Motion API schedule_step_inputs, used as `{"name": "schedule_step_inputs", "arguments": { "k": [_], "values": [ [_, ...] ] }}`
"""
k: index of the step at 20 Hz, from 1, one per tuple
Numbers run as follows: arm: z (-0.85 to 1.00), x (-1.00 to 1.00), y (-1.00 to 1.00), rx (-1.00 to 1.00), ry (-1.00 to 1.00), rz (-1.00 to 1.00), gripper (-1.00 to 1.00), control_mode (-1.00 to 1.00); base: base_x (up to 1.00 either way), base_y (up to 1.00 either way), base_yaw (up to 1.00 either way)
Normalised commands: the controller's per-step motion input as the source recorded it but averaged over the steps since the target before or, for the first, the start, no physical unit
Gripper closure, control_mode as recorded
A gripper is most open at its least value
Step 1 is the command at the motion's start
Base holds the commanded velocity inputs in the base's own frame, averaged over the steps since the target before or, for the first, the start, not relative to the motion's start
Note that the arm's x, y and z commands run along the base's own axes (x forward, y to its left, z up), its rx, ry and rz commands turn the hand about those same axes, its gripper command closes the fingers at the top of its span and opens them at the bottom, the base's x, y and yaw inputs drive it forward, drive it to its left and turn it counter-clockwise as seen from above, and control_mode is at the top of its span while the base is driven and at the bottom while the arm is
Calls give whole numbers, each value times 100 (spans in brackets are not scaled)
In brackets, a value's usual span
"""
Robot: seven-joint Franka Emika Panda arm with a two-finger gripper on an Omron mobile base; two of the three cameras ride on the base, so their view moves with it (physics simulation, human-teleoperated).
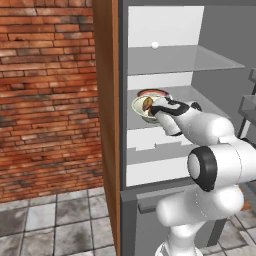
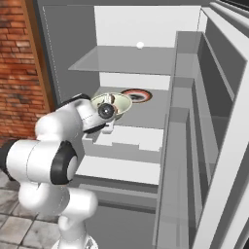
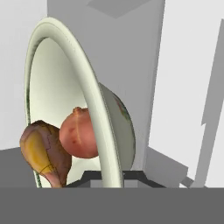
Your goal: Pick the chicken drumstick and onion from their plates and place them in the bowl. Then put the bowl in the fridge.
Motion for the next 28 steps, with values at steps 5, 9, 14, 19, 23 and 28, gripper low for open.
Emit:
{"name": "schedule_step_inputs", "arguments": {
  "k": [5, 9, 14, 19, 23, 28],
  "values": [
    [-20, 36, 0, 0, 0, 2, 100, -100, 0, 0, 0],
    [-11, 36, 0, 0, 0, 1, 100, -100, 0, 0, 0],
    [-12, 35, 0, 0, 0, 0, 100, -100, 0, 0, 0],
    [-11, 34, 0, 0, 0, 0, 100, -100, 0, 0, 0],
    [-7, 34, 1, 0, 0, 0, 100, -100, 0, 0, 0],
    [-1, 34, 0, 0, 0, 1, 100, -100, 0, 0, 0]
  ]
}}
